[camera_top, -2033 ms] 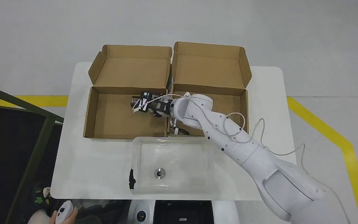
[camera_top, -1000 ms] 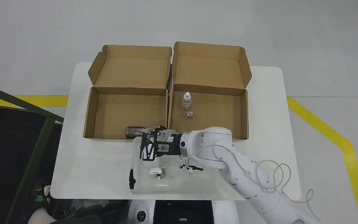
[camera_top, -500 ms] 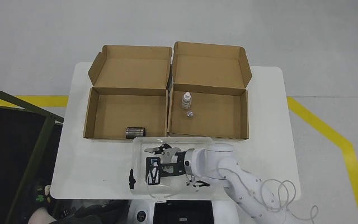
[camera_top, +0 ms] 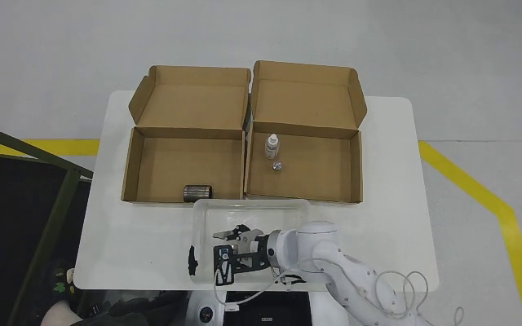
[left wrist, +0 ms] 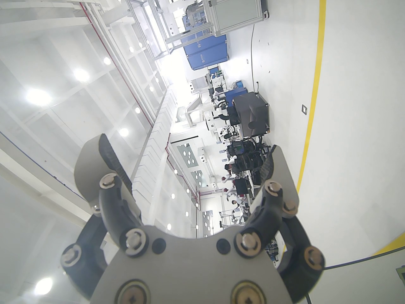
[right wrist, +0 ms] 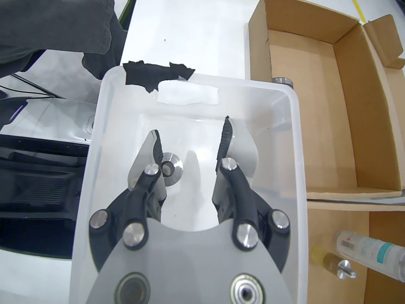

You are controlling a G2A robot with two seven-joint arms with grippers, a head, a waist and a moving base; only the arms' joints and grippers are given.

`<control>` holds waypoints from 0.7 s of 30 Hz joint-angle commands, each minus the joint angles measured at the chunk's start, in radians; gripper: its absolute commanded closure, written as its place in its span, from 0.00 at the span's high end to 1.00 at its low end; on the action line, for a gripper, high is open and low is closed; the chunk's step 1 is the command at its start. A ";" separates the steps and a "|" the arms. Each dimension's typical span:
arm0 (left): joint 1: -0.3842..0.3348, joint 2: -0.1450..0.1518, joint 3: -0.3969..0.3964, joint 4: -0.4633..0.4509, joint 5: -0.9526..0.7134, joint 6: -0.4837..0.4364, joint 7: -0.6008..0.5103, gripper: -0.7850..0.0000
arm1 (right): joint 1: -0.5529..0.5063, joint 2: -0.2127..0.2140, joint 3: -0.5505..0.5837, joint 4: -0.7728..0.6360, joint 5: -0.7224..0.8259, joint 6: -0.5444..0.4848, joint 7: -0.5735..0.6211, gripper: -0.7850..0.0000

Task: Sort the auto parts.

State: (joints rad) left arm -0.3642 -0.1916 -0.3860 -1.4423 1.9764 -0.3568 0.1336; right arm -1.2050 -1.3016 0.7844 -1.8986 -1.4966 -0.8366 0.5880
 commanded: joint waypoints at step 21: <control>0.000 0.000 0.000 0.000 0.000 0.000 0.000 1.00 | 0.007 0.013 -0.021 0.074 -0.009 0.008 0.024 0.48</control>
State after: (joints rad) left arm -0.3642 -0.1917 -0.3860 -1.4423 1.9764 -0.3568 0.1336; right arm -1.1997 -1.2884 0.7642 -1.8291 -1.5069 -0.8300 0.6100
